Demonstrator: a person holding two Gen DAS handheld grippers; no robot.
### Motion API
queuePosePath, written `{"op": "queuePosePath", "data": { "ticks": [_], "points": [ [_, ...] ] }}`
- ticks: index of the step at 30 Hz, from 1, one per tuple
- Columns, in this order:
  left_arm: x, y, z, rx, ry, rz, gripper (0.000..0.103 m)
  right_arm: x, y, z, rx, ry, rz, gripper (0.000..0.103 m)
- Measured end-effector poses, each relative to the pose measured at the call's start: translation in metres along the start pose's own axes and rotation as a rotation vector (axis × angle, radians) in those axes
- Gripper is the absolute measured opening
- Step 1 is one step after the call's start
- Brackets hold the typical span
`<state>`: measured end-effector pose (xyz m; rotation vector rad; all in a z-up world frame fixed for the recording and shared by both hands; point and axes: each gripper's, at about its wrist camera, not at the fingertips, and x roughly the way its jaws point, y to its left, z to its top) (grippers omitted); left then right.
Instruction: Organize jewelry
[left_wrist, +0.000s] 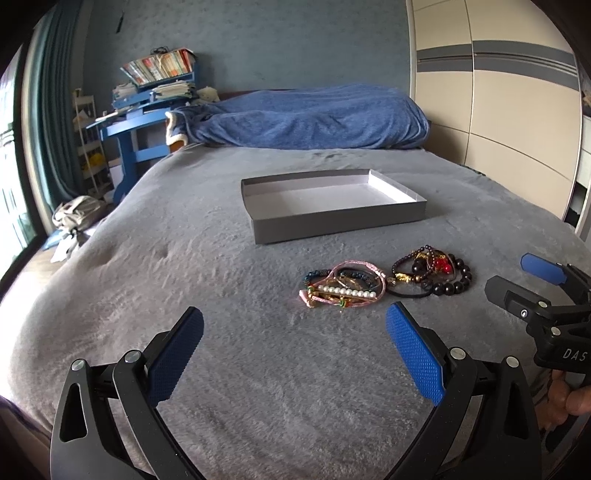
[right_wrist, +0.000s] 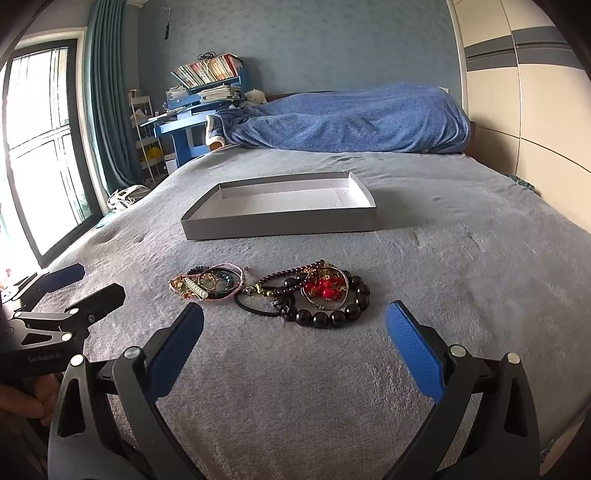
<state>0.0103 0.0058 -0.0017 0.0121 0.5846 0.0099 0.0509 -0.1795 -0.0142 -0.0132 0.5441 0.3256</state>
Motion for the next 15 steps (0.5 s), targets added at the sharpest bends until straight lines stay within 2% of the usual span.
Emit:
{"op": "queuePosePath", "data": {
  "ticks": [15],
  "points": [
    [0.0016, 0.0000, -0.0015, -0.002, 0.008, 0.002, 0.098, 0.0006, -0.0015, -0.0001, 0.010, 0.011, 0.003, 0.098]
  ]
}}
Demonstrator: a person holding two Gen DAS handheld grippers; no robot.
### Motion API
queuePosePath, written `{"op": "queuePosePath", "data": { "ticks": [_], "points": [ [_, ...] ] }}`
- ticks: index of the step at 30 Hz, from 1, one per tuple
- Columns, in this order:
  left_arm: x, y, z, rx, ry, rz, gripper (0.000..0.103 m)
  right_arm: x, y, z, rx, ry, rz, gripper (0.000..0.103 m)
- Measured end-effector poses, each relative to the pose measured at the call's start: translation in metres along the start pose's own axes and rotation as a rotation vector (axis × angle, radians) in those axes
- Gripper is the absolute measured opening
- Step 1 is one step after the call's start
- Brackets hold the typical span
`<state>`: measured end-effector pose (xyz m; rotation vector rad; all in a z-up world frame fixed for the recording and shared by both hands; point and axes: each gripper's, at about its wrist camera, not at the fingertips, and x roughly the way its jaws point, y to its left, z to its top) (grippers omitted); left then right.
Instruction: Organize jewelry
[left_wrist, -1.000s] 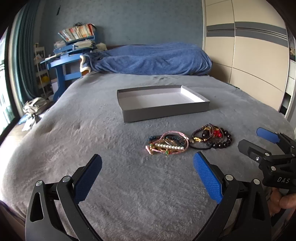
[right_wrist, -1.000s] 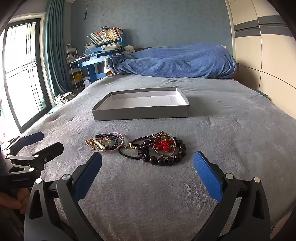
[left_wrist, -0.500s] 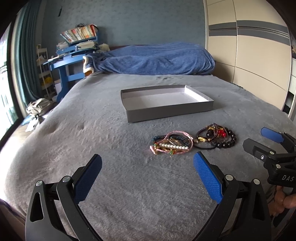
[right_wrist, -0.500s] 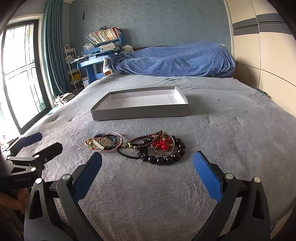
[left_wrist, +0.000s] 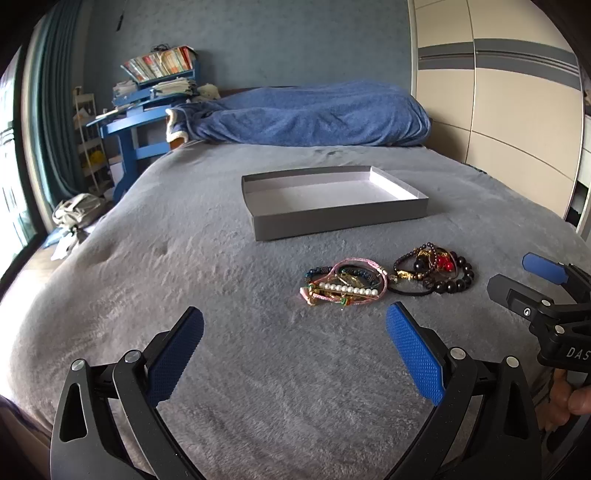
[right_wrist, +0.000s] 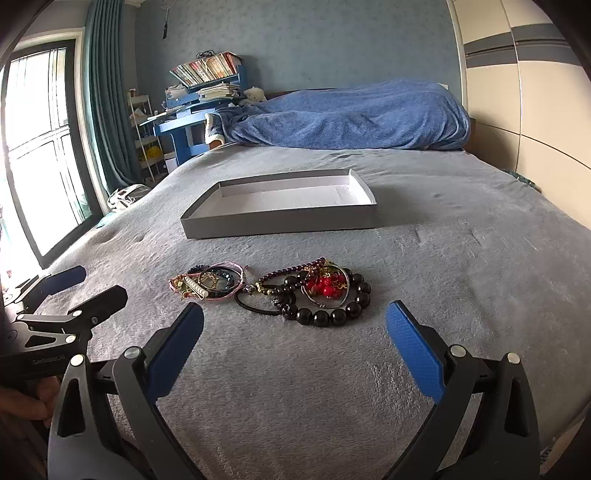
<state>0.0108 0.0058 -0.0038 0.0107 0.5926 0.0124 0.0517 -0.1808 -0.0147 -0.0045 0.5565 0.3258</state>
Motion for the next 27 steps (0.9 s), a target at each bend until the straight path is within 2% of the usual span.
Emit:
{"op": "queuePosePath", "data": {
  "ticks": [27],
  "points": [
    [0.011, -0.002, -0.002, 0.032, 0.034, 0.001, 0.098, 0.004, -0.007, 0.003, 0.036, 0.029, -0.006, 0.098]
  ]
}}
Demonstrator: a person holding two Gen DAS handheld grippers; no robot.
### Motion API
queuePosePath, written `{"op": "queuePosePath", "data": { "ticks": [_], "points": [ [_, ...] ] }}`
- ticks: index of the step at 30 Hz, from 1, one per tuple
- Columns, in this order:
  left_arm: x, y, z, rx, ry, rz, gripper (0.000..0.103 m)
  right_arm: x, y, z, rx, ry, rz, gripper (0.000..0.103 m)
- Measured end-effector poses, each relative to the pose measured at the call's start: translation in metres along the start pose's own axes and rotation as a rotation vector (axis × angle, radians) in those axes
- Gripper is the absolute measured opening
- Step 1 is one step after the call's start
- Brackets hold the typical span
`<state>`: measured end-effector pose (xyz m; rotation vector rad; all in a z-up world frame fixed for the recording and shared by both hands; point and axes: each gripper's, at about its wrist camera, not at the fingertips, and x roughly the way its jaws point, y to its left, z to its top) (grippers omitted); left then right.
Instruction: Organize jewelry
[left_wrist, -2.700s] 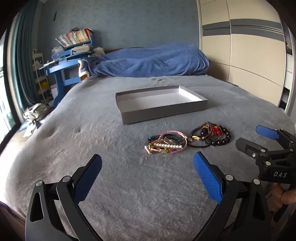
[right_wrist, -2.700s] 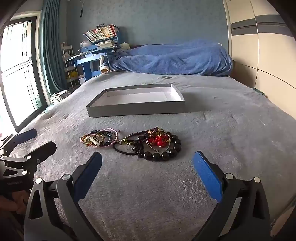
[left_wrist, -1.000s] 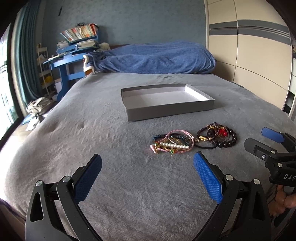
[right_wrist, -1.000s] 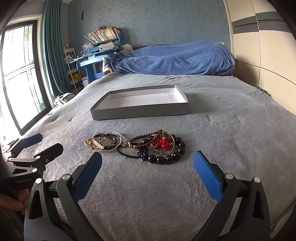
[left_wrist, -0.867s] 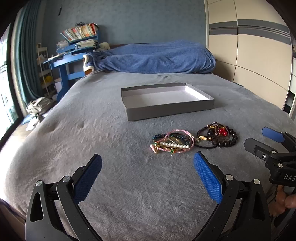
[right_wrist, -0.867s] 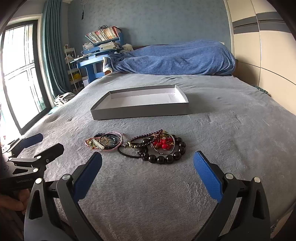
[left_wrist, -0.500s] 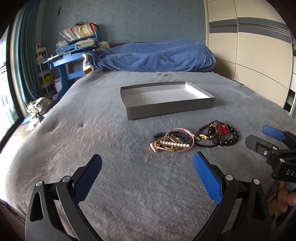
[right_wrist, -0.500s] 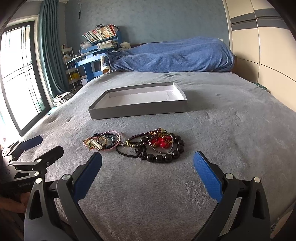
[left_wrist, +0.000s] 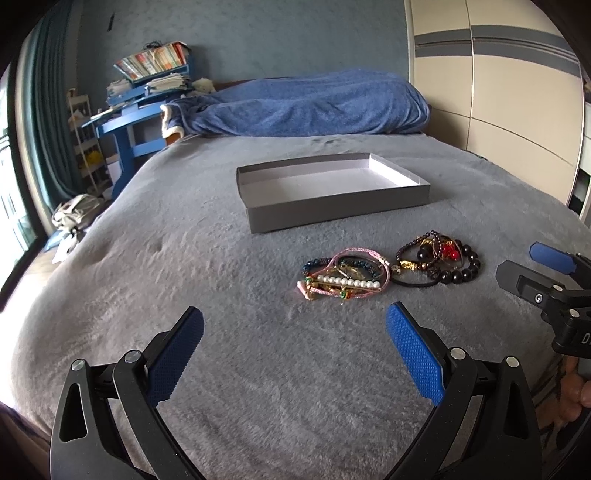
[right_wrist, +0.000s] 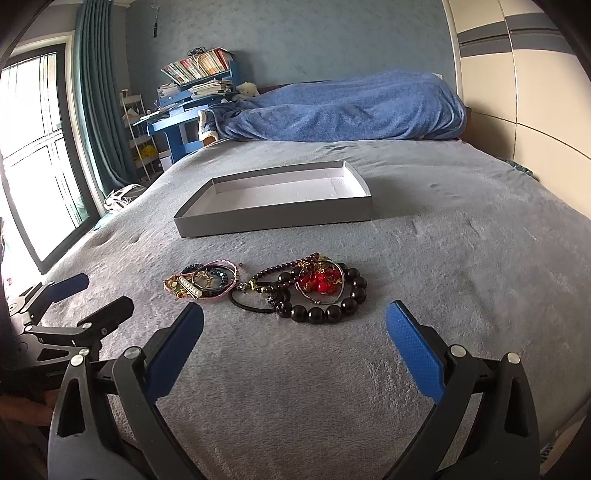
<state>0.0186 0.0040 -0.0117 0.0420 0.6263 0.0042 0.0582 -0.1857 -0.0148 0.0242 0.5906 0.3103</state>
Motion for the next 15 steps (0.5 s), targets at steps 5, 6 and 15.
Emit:
{"op": "queuePosePath", "data": {
  "ticks": [5, 6, 15],
  "points": [
    [0.006, -0.007, 0.007, 0.035, 0.006, -0.006, 0.098, 0.000, -0.002, 0.001, 0.008, 0.003, -0.006, 0.098],
    [0.007, -0.007, 0.008, 0.039, 0.008, -0.011, 0.098, 0.000, -0.002, 0.001, 0.010, 0.003, -0.006, 0.098],
    [0.025, -0.015, 0.029, 0.076, 0.038, -0.063, 0.095, 0.002, -0.014, 0.009, 0.046, 0.021, -0.028, 0.098]
  ]
}}
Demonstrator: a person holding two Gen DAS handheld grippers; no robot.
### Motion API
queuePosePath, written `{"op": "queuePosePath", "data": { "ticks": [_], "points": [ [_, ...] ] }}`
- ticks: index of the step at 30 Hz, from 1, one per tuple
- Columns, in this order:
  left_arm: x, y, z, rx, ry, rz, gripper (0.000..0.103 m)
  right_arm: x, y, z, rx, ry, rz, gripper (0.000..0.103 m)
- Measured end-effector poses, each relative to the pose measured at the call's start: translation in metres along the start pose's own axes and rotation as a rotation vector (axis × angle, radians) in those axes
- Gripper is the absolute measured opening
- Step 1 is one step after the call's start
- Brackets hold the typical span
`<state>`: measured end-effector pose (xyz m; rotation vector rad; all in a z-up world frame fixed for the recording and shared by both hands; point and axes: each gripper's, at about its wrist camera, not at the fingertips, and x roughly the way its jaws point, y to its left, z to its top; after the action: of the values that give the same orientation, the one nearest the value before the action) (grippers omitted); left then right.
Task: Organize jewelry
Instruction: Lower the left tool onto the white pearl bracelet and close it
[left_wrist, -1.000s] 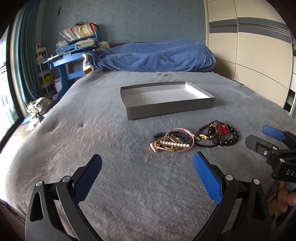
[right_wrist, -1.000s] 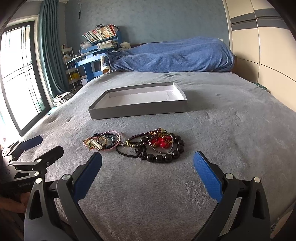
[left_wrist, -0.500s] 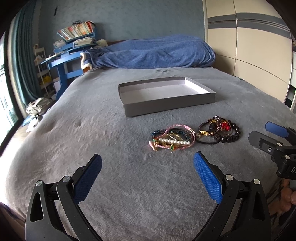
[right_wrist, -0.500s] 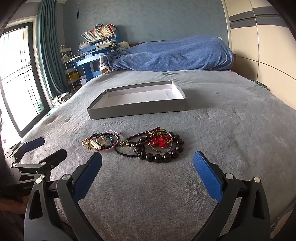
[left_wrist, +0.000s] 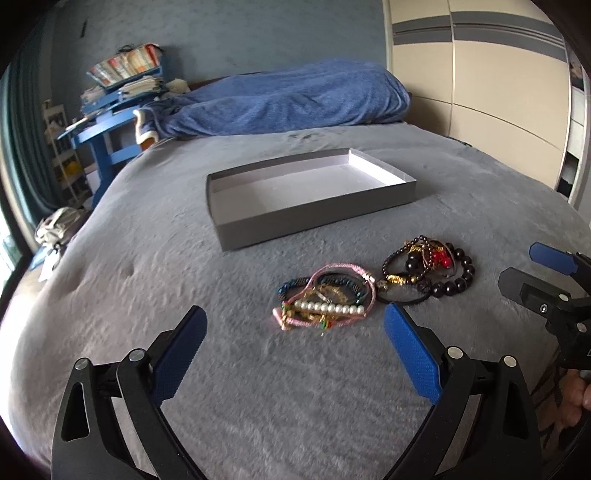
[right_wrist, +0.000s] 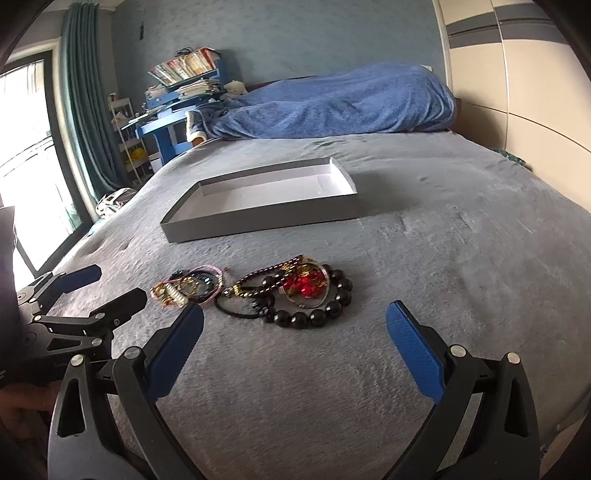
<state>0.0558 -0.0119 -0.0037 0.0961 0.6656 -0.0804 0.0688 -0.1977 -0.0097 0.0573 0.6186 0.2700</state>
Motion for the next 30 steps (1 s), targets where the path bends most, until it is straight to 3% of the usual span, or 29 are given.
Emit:
{"op": "queuePosePath", "data": {
  "ticks": [2, 6, 9, 13, 23, 30],
  "points": [
    [0.006, -0.002, 0.005, 0.015, 0.009, -0.019, 0.092, 0.001, -0.004, 0.002, 0.012, 0.001, -0.006, 0.098],
    [0.019, -0.005, 0.009, 0.028, 0.058, -0.061, 0.071, 0.003, -0.009, 0.002, 0.024, 0.009, -0.014, 0.098],
    [0.030, -0.006, 0.008, 0.024, 0.106, -0.094, 0.069, 0.005, -0.008, 0.002, 0.022, 0.013, -0.013, 0.098],
    [0.036, -0.011, 0.010, 0.041, 0.111, -0.122, 0.069, 0.006, -0.010, 0.002, 0.036, 0.021, -0.007, 0.098],
    [0.053, -0.023, 0.003, 0.091, 0.159, -0.128, 0.066, 0.010, -0.013, 0.002, 0.054, 0.029, -0.003, 0.098],
    [0.051, -0.014, 0.003, 0.045, 0.153, -0.170, 0.036, 0.011, -0.014, 0.002, 0.060, 0.029, -0.005, 0.098]
  ]
}}
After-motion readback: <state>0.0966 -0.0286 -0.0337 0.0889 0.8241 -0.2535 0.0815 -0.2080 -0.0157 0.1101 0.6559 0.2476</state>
